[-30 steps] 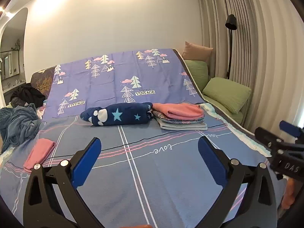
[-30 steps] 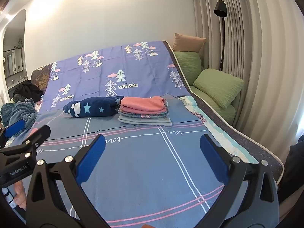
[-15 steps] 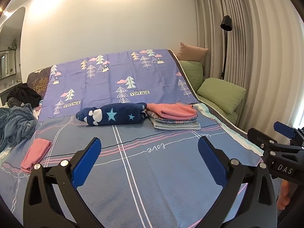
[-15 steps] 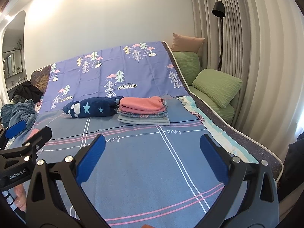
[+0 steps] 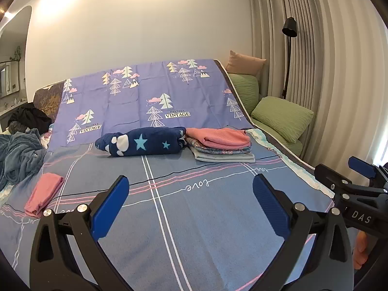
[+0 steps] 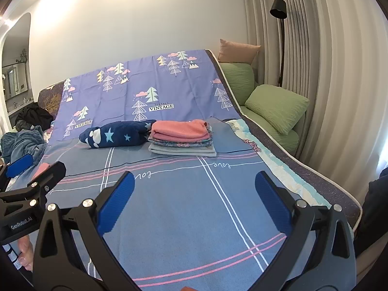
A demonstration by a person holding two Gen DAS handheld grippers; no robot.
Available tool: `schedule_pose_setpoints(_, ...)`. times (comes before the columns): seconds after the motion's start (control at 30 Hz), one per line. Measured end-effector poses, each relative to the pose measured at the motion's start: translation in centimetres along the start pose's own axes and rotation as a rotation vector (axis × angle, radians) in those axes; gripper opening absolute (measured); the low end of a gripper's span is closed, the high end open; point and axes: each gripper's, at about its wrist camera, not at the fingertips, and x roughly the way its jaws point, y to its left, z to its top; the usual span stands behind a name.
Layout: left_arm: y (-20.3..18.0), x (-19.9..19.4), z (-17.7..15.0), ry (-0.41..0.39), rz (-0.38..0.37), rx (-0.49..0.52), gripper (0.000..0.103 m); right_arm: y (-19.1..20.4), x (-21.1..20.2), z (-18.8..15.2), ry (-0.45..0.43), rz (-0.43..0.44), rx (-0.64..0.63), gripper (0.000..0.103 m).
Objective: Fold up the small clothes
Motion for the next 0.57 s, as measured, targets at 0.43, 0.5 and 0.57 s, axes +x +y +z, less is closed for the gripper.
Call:
schedule_pose_setpoints(0.43,-0.4,0.12,-0.13,0.008,-0.009,0.013,0.102,0.23,0.2,-0.16,-0.004,0.0,-0.023,0.101)
schedule_pose_setpoints(0.5,-0.28,0.11,-0.13,0.007,-0.009,0.012,0.102,0.27,0.23,-0.18,-0.005,0.0,-0.023,0.101)
schedule_pose_setpoints(0.57,-0.21,0.1,-0.15,0.006,-0.01,0.011,0.102,0.3,0.27,-0.17,-0.005,0.0,-0.025,0.101)
